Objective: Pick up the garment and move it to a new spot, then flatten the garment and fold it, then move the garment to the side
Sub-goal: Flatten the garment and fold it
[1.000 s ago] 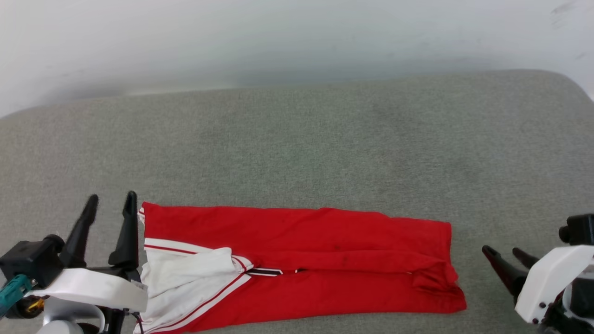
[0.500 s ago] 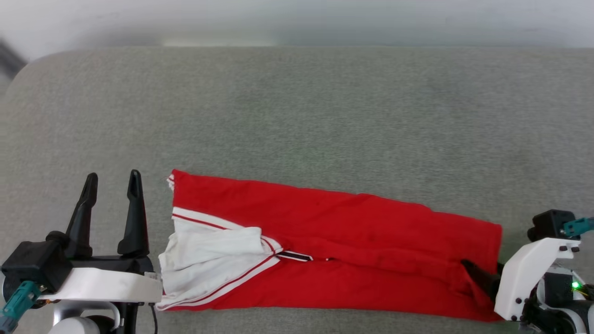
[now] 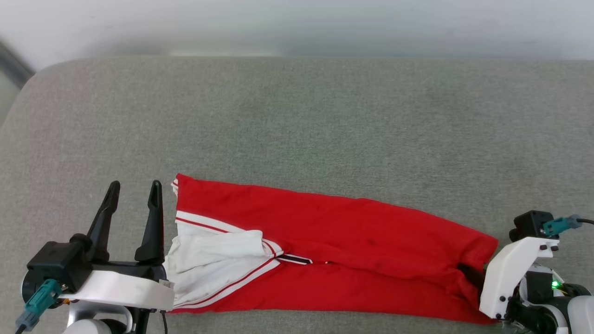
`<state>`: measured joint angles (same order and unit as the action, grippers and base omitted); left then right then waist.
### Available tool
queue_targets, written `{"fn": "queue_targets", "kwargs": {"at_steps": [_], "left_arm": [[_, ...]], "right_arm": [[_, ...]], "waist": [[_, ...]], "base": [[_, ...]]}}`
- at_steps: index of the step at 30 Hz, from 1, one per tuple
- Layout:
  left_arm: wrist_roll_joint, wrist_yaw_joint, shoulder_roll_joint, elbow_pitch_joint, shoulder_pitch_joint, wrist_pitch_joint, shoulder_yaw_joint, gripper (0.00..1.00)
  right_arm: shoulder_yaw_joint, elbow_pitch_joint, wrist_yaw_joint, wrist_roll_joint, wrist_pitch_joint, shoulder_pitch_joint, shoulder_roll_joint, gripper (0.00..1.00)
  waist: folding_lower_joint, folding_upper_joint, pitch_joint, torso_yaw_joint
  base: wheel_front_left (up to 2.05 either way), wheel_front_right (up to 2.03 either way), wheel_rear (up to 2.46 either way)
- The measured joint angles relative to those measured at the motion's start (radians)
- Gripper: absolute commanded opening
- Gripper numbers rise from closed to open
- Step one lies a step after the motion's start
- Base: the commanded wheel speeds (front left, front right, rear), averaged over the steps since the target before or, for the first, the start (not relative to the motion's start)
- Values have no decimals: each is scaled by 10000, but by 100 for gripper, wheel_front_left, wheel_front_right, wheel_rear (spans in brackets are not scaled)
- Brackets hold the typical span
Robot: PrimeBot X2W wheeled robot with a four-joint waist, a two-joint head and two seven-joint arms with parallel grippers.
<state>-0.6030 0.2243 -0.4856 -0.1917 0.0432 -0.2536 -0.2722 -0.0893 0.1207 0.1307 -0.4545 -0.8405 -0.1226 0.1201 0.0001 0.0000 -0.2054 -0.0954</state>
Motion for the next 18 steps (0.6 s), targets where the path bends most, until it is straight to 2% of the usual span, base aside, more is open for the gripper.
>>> {"fn": "queue_targets", "kwargs": {"at_steps": [9, 18], "left_arm": [[21, 196, -23, 54, -123, 104, 8, 100], [90, 412, -65, -84, -458, 219, -69, 100]], "right_arm": [[-15, -36, 2, 65, 309, -159, 447, 0], [-1546, -150, 4, 161, 291, 165, 930, 0]], "waist": [[0, 0, 620, 486], [0, 0, 1059, 943]], "base": [[0, 0, 0], [0, 0, 0]]}}
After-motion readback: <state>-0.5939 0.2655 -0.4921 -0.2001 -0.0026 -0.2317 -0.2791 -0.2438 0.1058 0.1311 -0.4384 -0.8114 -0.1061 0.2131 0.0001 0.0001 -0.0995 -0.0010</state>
